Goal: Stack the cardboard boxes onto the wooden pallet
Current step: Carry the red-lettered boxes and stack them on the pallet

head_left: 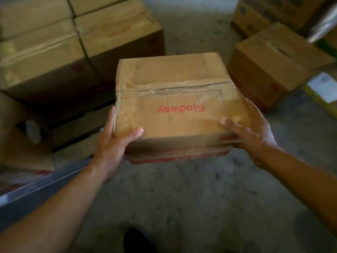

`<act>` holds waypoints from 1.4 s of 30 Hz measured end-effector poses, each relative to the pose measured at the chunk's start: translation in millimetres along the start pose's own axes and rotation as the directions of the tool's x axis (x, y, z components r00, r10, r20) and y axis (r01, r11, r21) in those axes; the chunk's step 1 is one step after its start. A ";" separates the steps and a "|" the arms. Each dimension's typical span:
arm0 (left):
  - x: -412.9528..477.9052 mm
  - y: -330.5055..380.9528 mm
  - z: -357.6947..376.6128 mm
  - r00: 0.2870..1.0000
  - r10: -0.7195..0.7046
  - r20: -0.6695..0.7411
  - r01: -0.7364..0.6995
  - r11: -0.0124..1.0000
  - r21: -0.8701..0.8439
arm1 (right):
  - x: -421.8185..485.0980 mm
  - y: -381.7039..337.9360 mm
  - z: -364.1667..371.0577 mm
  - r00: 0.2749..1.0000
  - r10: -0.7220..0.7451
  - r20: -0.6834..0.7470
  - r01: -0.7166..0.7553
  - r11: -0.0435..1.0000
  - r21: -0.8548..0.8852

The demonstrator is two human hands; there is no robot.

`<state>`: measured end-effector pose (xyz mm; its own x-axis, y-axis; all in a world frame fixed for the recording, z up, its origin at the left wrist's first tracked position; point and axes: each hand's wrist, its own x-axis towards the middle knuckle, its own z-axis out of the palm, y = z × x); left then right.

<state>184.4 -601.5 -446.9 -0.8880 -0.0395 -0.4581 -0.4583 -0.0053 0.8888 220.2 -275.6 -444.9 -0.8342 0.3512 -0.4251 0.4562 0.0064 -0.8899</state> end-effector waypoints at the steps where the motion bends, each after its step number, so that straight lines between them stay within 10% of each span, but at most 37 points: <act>1: -1.7 -0.9 -17.2 1.000 -0.010 -0.028 0.010 1.000 -0.014 | 3.1 -3.3 18.7 1.000 -0.010 0.025 0.010 1.000 -0.023; 22: 32.3 -14.1 -316.6 0.939 -0.048 -0.342 -0.025 0.978 -0.208 | 14.4 -8.4 359.5 0.924 -0.166 0.345 0.229 0.962 -0.151; 34: 65.5 -42.5 -308.2 0.705 0.105 -0.701 0.188 0.926 0.328 | 23.7 14.9 386.9 0.948 -0.166 0.272 0.237 0.937 -0.255; 42: 73.2 -40.5 -302.5 0.618 0.149 -0.772 0.227 0.906 0.357 | 33.7 9.2 395.6 0.947 -0.171 0.272 0.252 0.921 -0.296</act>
<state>149.3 -906.4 -512.4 -0.5880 -0.7966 -0.1399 -0.6300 0.3426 0.6969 73.7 -634.1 -532.9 -0.9523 0.0772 -0.2951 0.3021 0.3719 -0.8777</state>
